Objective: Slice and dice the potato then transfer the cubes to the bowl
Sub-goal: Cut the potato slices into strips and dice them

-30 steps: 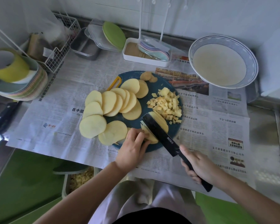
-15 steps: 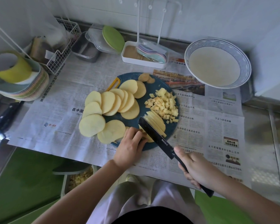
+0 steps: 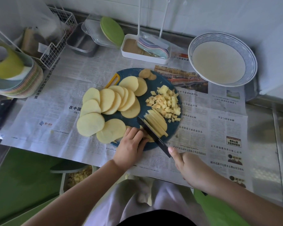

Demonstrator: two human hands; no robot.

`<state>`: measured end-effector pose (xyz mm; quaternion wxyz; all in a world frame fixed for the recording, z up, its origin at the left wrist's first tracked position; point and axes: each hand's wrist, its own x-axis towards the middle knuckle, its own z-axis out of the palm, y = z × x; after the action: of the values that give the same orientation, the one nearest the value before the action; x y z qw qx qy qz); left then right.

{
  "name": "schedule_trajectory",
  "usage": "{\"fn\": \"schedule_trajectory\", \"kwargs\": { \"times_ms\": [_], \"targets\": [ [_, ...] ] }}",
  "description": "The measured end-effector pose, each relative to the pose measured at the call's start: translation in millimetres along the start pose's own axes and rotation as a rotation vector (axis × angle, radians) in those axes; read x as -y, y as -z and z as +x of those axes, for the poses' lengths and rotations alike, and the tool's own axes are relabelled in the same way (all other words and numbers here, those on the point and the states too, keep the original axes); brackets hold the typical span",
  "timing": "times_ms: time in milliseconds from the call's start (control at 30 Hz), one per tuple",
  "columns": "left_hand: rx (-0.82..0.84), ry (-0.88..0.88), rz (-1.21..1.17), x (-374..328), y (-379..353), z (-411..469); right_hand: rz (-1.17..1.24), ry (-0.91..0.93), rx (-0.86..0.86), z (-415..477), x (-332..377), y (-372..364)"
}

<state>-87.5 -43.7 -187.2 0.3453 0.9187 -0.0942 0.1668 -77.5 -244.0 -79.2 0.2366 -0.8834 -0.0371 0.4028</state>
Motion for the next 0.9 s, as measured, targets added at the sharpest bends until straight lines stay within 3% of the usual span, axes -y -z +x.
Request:
{"fn": "schedule_trajectory", "kwargs": {
  "times_ms": [233,567,900],
  "targets": [
    [-0.004,-0.008,0.012,-1,1,-1,-0.064,0.058,-0.090,8,-2,-20],
    [-0.027,-0.048,0.029,1,-1,-1,0.313,0.036,-0.030,11,-18,-8],
    [-0.086,-0.032,-0.036,-1,1,-1,0.383,0.015,0.039,-11,-14,2]
  ]
}}
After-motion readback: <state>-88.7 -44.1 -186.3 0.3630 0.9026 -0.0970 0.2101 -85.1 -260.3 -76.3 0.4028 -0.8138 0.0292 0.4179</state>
